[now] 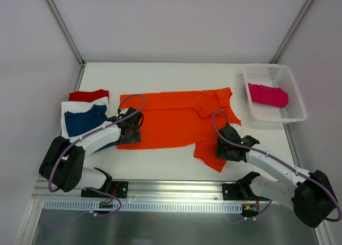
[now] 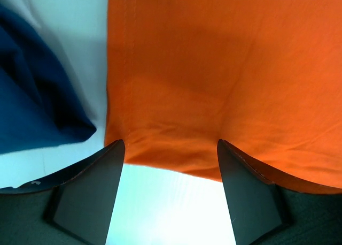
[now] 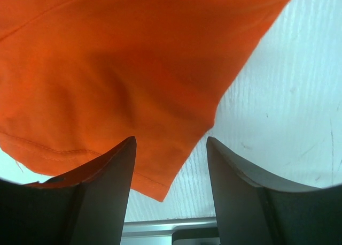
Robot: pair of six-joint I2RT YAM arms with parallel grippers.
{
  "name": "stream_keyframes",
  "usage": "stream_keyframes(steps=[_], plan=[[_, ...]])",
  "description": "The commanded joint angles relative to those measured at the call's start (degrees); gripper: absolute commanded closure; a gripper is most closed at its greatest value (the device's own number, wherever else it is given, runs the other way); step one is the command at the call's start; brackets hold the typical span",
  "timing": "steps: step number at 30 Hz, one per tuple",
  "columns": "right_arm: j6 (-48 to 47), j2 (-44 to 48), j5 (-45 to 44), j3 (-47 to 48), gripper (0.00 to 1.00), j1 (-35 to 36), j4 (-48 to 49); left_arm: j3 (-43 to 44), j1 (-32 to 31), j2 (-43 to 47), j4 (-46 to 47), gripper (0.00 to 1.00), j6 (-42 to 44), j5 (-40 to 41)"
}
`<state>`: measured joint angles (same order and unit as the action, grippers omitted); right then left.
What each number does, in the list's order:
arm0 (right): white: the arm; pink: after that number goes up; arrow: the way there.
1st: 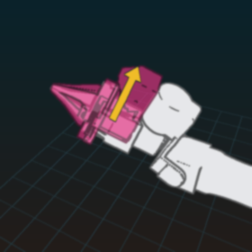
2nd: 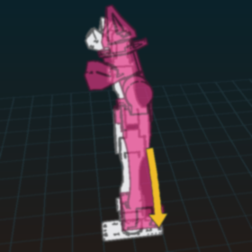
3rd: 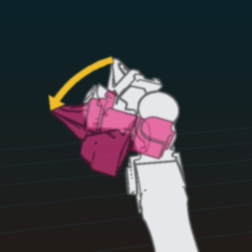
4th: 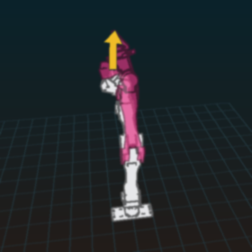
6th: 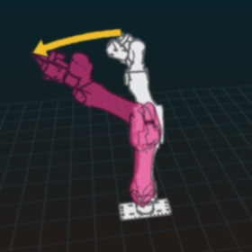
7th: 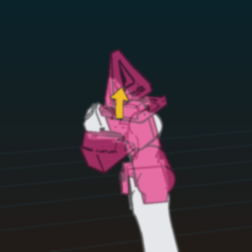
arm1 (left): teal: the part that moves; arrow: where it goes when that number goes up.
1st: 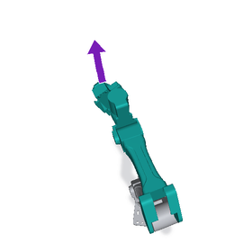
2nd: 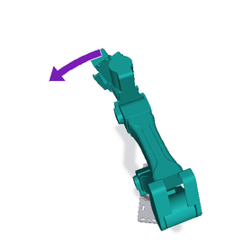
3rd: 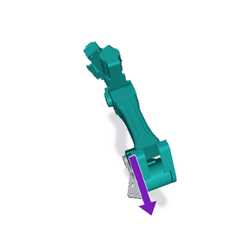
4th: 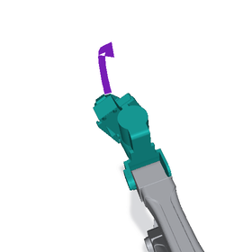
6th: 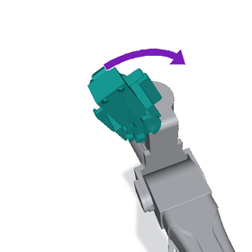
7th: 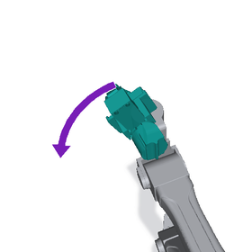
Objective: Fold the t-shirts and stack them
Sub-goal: Fold the tshirt
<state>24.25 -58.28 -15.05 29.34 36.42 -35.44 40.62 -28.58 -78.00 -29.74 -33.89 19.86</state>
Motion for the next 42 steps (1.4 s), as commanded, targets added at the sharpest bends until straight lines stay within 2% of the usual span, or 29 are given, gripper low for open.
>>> stream_keyframes(steps=[1,10,23,27,33,34,35,36,39,42], plan=[[4.3,3.5,-3.9,-0.1,0.41,2.0,-5.3,-0.7,-1.0,3.4,-5.2,0.29,-2.8,1.8],[8.6,9.9,-4.6,-2.6,0.40,5.1,-8.6,-0.1,-1.2,4.2,-8.0,0.30,-7.0,7.2],[9.4,5.9,-4.7,-1.8,0.40,7.1,-6.3,4.9,-2.9,-10.9,-9.8,0.30,-8.4,6.6],[10.1,5.5,-5.2,-2.6,0.40,7.4,-5.3,5.3,-3.0,-11.4,-10.4,0.30,-8.8,6.9],[10.2,2.7,-5.6,-1.8,0.53,7.8,-4.3,5.3,-3.1,-12.6,-11.1,0.32,-8.0,5.0],[10.2,2.3,-5.6,-1.6,0.57,7.9,-3.9,5.2,-3.2,-13.1,-11.3,0.33,-8.1,4.9],[10.1,1.7,-5.6,-1.5,0.60,8.0,-3.6,5.3,-3.4,-13.1,-11.6,0.47,-8.1,4.8],[10.3,1.2,-5.5,-1.3,0.69,8.2,-3.1,5.2,-3.7,-13.1,-11.9,0.54,-8.4,5.0],[10.5,0.5,-5.6,-1.0,0.86,8.7,-2.8,5.0,-3.9,-12.5,-12.2,0.77,-8.8,5.4],[10.6,-0.2,-6.0,-0.8,0.89,8.9,-2.8,5.1,-3.9,-12.2,-12.6,0.76,-8.7,5.6]])
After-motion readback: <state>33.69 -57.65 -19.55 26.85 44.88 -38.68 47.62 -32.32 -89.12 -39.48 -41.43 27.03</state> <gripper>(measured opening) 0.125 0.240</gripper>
